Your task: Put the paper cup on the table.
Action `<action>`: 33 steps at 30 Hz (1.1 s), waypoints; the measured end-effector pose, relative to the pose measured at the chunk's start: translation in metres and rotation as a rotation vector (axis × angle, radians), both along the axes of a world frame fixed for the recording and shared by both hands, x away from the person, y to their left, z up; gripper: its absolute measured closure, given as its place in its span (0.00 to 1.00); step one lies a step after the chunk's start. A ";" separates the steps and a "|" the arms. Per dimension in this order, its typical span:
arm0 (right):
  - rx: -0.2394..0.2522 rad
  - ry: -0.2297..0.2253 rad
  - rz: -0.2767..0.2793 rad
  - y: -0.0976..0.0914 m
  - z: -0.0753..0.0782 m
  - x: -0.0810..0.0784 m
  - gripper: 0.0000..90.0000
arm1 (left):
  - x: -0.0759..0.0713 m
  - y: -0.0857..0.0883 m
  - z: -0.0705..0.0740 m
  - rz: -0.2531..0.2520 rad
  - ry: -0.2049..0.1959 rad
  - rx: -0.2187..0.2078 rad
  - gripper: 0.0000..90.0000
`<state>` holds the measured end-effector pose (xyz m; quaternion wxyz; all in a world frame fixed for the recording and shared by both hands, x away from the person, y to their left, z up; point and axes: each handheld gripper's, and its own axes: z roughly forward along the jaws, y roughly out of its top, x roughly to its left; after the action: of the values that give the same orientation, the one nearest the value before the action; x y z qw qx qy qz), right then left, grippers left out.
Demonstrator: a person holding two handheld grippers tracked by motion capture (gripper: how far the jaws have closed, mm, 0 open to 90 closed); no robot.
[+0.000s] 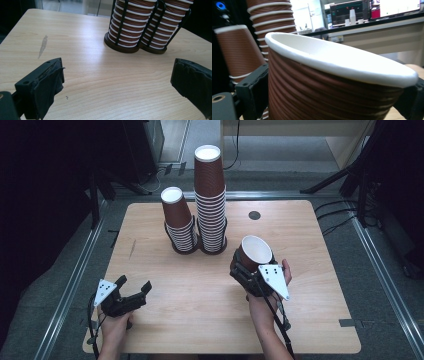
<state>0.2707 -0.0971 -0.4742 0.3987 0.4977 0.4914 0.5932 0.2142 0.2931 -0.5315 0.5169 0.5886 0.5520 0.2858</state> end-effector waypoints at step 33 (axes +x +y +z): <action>-0.064 -0.084 -0.069 -0.040 -0.042 0.062 0.08 | -0.006 0.000 -0.007 0.103 -0.114 0.028 0.00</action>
<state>0.3332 -0.1375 -0.5164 0.4548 0.4761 0.4754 0.5835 0.2081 0.2930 -0.5386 0.5237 0.5496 0.5471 0.3526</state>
